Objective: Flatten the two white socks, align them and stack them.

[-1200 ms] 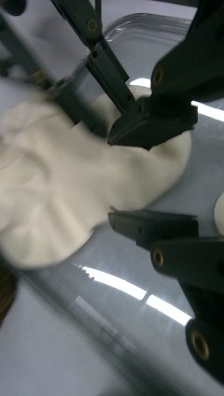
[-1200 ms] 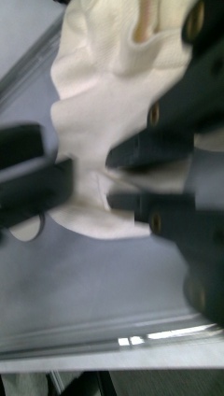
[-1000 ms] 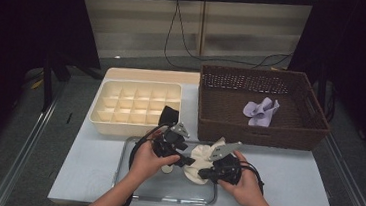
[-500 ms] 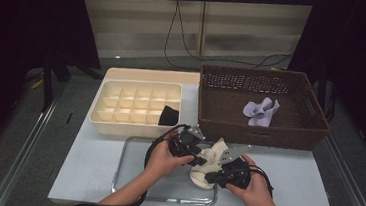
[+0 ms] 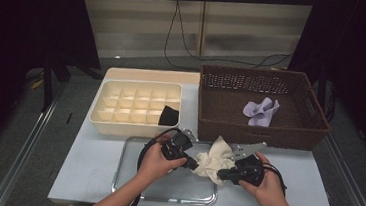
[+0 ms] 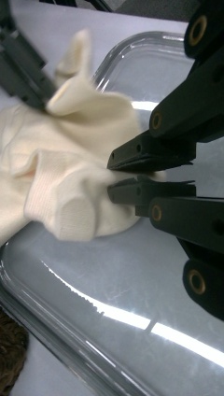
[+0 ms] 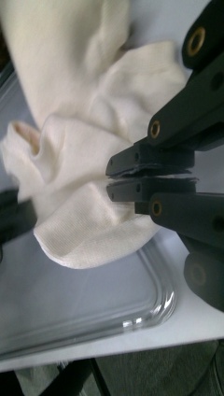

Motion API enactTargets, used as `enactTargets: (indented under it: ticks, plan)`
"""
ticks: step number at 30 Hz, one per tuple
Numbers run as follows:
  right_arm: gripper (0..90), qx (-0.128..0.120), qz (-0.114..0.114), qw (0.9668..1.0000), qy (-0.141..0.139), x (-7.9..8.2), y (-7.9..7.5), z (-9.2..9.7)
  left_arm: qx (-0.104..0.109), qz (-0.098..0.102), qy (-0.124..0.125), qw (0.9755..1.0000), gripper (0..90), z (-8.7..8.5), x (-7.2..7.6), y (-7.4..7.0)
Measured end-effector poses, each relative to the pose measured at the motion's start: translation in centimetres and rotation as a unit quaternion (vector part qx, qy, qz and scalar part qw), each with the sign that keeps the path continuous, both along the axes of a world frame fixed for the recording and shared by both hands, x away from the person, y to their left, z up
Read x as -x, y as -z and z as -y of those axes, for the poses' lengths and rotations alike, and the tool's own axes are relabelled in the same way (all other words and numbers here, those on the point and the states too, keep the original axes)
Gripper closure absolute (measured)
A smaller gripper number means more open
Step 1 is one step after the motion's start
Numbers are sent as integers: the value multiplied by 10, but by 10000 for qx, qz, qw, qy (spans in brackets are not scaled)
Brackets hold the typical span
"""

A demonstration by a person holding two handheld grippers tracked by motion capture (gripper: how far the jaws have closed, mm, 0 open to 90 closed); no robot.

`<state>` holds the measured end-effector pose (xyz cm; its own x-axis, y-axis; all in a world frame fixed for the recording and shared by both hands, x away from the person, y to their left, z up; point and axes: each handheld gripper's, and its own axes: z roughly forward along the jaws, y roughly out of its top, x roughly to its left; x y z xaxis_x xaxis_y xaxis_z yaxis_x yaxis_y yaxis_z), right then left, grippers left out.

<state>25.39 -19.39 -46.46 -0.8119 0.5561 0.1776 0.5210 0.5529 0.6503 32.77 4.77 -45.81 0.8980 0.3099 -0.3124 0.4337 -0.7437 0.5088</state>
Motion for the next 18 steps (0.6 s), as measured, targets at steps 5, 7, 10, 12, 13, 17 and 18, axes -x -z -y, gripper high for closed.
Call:
enactTargets:
  ticks: [5, 7, 10, 12, 13, 17, 18]
  plan:
    - [827, 41, -4, 9996, 270, -3, -2, 12, 33, -30, -66, 10000, 805, -1, 4, 0]
    - [816, 7, 52, 9994, 332, -4, -3, 17, 33, 76, -50, 10000, 773, -2, 2, -2]
    - [813, -93, 71, 9994, 337, -4, -5, 18, 129, 434, -176, 9988, 635, -3, -4, -7]
    - [784, -135, 17, 9996, 250, -3, -6, 14, 213, 680, -175, 9973, 491, -3, -10, -9]
    - [779, -111, 72, 9997, 214, -2, -5, 11, 275, 671, -171, 9972, 491, -2, -13, -8]
    - [729, -9, 8, 10000, 41, -1, -2, 3, 287, 737, -118, 9968, 468, 7, -14, -1]
    - [721, 48, 15, 10000, 23, -1, 0, 2, 305, 743, -50, 9968, 470, 8, -14, 1]
